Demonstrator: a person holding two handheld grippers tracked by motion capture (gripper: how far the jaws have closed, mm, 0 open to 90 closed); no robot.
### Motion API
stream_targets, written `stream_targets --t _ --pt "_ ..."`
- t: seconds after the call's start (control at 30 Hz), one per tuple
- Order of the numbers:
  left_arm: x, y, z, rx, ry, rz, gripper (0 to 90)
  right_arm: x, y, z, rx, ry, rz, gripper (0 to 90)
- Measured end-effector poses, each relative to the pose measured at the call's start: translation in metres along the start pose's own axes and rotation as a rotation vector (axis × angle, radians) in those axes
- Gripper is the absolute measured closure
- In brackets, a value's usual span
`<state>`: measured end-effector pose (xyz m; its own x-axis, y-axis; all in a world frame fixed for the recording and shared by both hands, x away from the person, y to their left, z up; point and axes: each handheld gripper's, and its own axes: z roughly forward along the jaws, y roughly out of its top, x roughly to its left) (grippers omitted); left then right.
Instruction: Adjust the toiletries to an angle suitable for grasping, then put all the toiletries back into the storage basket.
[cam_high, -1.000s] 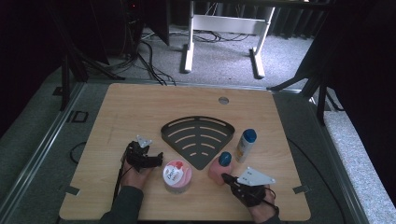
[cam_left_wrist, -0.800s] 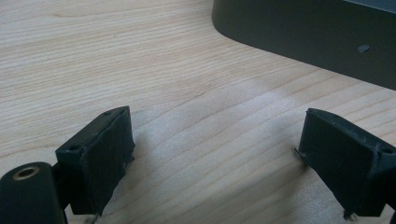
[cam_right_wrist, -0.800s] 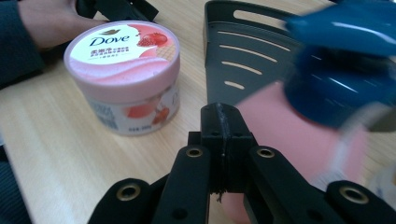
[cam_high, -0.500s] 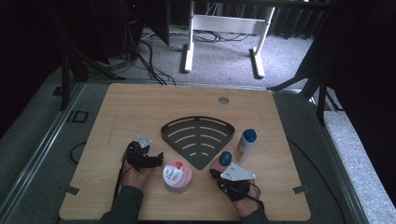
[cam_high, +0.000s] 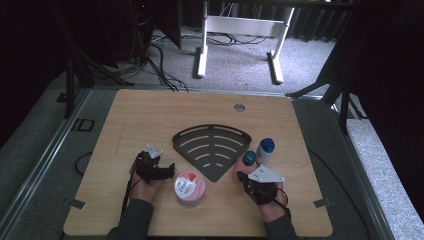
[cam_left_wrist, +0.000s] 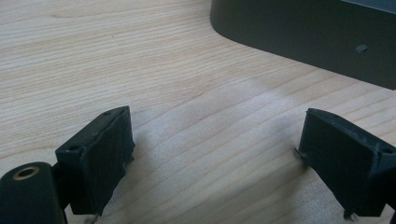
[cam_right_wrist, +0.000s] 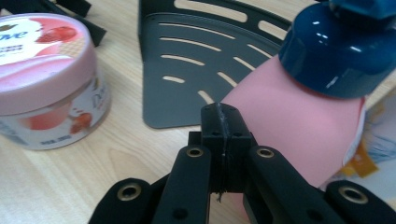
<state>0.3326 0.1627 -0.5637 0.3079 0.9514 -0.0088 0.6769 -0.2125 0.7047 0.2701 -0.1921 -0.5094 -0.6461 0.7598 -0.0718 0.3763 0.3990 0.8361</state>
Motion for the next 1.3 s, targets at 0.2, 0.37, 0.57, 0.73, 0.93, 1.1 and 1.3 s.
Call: stream_targets --t 0.2,0.37,0.57,0.73,0.93,1.1,1.3 --pt "0.0 0.0 0.0 0.0 0.0 0.0 10.3 -0.008 -0.002 -0.002 -0.003 -0.018 0.01 90.0" --pt "0.001 -0.001 -0.002 -0.008 -0.001 0.003 12.1 -0.012 -0.004 -0.004 -0.005 -0.027 0.032 89.2" --pt "0.006 -0.005 -0.017 0.027 -0.048 0.032 39.9 0.002 -0.008 0.007 0.025 0.063 -0.022 76.7" --pt "0.009 -0.008 -0.028 0.025 -0.109 0.062 40.1 0.008 -0.008 0.014 0.047 0.089 -0.025 64.9" --pt "0.006 -0.013 -0.051 -0.041 -0.153 0.111 35.3 0.016 -0.008 0.022 0.077 0.111 -0.041 55.8" --pt "0.007 -0.022 -0.074 -0.115 -0.245 0.128 30.8 0.02 -0.008 0.024 0.087 0.138 -0.055 51.5" --pt "0.004 -0.03 -0.086 -0.14 -0.297 0.16 27.3 0.024 -0.007 0.029 0.102 0.164 -0.071 49.1"
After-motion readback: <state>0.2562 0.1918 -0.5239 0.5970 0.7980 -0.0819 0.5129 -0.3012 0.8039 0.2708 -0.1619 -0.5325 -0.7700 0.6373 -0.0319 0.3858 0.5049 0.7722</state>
